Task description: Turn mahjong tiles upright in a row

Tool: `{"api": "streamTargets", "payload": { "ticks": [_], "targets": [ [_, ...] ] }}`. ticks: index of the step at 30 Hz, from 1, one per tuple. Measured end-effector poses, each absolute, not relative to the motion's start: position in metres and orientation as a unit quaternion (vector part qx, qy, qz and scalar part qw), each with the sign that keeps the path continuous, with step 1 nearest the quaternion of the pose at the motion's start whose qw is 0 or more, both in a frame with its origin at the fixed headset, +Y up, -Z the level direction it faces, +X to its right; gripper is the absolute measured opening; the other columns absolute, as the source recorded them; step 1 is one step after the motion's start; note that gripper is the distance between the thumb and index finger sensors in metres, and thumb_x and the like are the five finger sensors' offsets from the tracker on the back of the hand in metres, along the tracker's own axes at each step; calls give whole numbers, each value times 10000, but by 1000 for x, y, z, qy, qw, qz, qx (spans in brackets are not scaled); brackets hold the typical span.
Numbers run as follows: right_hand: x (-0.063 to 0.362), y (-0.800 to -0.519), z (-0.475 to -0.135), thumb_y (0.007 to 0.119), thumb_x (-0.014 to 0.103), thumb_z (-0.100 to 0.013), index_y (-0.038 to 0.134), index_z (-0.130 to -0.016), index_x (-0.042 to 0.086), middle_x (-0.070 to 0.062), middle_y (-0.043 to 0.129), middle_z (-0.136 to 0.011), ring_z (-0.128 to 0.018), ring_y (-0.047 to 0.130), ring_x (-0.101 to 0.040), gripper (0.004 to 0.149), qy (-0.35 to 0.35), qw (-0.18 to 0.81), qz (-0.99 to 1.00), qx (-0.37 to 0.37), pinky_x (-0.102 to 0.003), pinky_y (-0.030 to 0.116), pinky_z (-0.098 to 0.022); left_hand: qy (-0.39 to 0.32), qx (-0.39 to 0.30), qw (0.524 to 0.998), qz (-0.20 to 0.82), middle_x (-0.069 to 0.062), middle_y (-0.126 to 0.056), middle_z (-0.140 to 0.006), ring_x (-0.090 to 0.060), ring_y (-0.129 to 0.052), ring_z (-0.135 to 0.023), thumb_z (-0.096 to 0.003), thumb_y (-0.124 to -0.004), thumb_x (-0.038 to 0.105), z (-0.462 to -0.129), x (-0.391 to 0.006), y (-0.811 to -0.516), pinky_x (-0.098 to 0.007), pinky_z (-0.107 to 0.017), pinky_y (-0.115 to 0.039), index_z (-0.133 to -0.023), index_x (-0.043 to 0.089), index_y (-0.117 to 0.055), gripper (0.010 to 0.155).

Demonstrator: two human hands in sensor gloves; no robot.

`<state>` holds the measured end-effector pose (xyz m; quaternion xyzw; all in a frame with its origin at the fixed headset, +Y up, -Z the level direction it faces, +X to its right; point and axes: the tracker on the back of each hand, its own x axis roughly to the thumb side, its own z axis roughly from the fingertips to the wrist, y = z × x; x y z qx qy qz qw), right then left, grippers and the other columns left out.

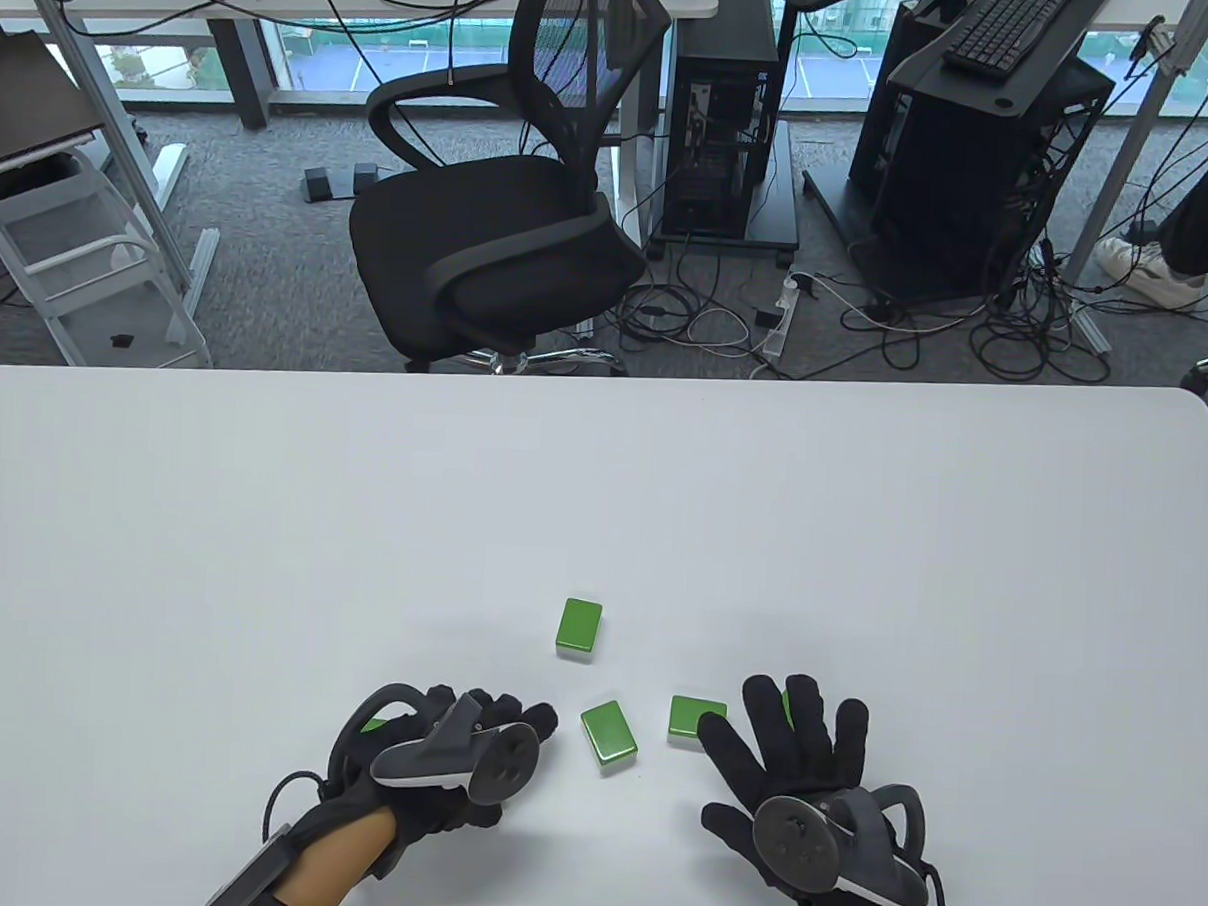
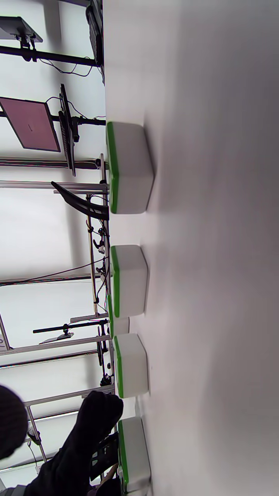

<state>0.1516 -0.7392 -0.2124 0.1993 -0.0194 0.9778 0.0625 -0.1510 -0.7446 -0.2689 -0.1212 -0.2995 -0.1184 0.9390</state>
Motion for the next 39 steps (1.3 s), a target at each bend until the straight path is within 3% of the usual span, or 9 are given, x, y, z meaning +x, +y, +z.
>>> {"api": "streamTargets", "payload": {
  "ticks": [12, 20, 25, 30, 39],
  "targets": [
    [153, -740, -213, 570, 610, -479, 34, -991, 471, 4, -125, -1105, -962, -141, -381, 754, -14, 60, 979, 193, -698, 15, -660, -266, -3, 962, -56, 65, -185, -1181, -278, -291, -1165, -267, -808, 613, -245, -206, -698, -590, -837, -389, -1020, 463, -247, 951],
    [154, -741, -213, 570, 610, -478, 34, -990, 471, 6, -127, -1104, -961, -142, -380, 754, -9, 61, 980, 190, -697, 14, -661, -220, 50, 974, -9, 105, -10, -1146, -250, -109, -1157, -284, -769, 634, -243, -253, -703, -573, -860, -248, -1001, 492, -163, 950],
    [154, -741, -213, 571, 611, -478, 34, -991, 471, 7, -127, -1104, -961, -142, -381, 756, -6, 62, 980, 190, -698, 15, -661, -193, 83, 978, 19, 130, 1, -1139, -227, -76, -1156, -290, -758, 633, -247, -276, -707, -567, -864, -212, -997, 501, -165, 932],
    [151, -742, -214, 583, 611, -475, 32, -989, 474, 7, -129, -1104, -963, -141, -380, 766, -2, 64, 978, 196, -698, 19, -664, -159, 76, 984, 8, 146, 34, -1127, -213, -27, -1149, -292, -741, 647, -244, -298, -711, -562, -863, -184, -990, 513, -141, 930],
    [146, -743, -213, 722, 585, -424, 44, -980, 474, -5, -89, -1116, -992, -74, -400, 884, 9, 55, 976, 213, -715, 88, -691, -106, 52, 993, 27, 155, 67, -1116, -207, 11, -1142, -298, -731, 658, -248, -326, -716, -565, -864, -139, -984, 529, -121, 927]
  ]
}}
